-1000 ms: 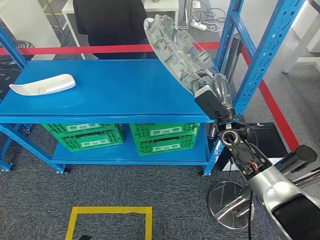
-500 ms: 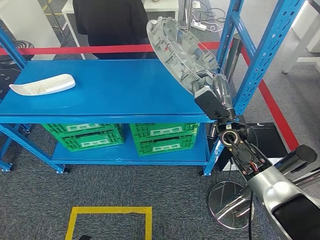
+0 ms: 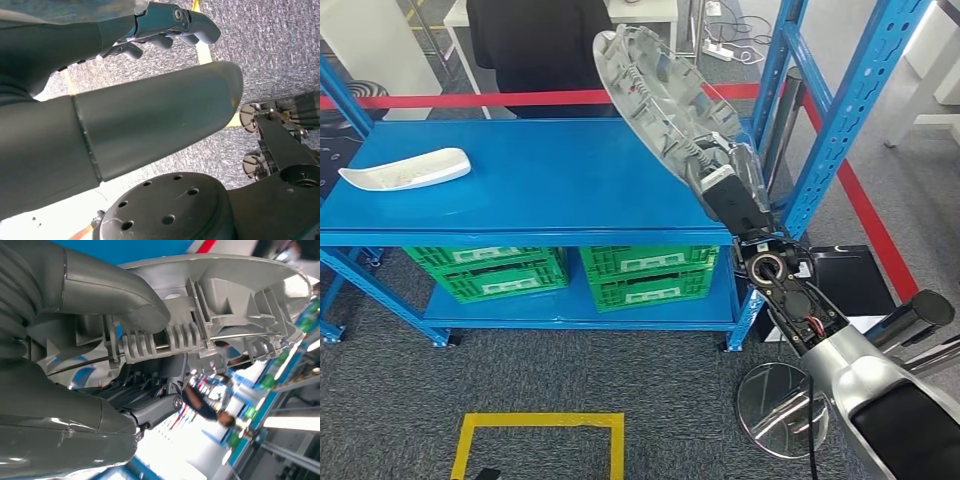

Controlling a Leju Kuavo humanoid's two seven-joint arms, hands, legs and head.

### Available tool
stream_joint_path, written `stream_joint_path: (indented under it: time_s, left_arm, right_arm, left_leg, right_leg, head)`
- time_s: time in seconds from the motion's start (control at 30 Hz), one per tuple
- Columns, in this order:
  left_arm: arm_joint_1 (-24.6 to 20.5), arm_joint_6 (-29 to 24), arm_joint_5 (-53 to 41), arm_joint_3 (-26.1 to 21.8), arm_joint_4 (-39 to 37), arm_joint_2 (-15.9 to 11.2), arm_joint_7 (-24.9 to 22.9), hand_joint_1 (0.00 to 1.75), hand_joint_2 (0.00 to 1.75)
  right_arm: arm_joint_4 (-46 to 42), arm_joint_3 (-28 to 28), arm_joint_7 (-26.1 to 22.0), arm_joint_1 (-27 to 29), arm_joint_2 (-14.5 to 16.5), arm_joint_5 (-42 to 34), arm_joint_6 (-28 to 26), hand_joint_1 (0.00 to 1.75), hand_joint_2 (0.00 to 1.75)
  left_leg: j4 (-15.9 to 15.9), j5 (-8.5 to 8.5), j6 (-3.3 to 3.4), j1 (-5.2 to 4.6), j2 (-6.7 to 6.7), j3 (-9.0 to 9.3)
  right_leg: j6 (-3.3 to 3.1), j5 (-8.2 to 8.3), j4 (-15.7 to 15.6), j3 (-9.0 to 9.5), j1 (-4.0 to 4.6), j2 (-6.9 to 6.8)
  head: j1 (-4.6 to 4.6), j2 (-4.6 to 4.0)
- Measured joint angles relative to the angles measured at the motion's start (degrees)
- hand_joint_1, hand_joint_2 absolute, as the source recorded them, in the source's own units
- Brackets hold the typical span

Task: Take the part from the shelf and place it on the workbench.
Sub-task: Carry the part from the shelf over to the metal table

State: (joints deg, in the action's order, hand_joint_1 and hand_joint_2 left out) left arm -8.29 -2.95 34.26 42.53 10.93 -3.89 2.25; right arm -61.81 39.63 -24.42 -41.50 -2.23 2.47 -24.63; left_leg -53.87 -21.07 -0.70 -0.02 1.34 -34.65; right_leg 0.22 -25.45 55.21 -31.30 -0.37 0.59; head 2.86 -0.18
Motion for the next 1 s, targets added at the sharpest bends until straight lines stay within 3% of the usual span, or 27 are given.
stream_joint_path:
  time_s: [0.2, 0.33, 1.0]
  left_arm:
    - [0.0, 0.3, 1.8, 0.0, 0.0, 0.0, 0.4, 0.0, 0.0]
    - [0.0, 0.6, 2.8, 0.0, 0.0, -0.1, 1.3, 0.0, 1.75]
    - [0.0, 0.5, 4.5, 0.0, 0.0, -0.3, 3.2, 0.0, 1.75]
  right_arm:
    - [-0.2, 0.1, -3.3, -0.4, 1.9, -7.5, 4.3, 1.75, 1.75]
    - [-0.5, 0.1, -4.5, -0.6, 3.2, -9.0, 5.9, 1.75, 1.75]
    - [-0.8, 0.4, -7.1, -0.5, 7.4, -11.2, 10.2, 1.75, 1.75]
  left_leg:
    - [0.0, 0.0, 0.0, 0.0, 0.01, -0.01]
    - [0.0, 0.0, 0.0, 0.0, 0.0, -0.01]
    - [0.0, 0.0, 0.0, 0.0, 0.0, -0.02]
  right_leg:
    - [0.0, 0.0, 0.0, 0.0, 0.0, 0.0]
    - [0.0, 0.0, 0.0, 0.0, 0.0, -0.02]
    - [0.0, -0.01, 0.0, -0.02, 0.0, -0.02]
  head:
    - [0.01, -0.01]
    - [0.0, 0.0]
    - [0.02, 0.01]
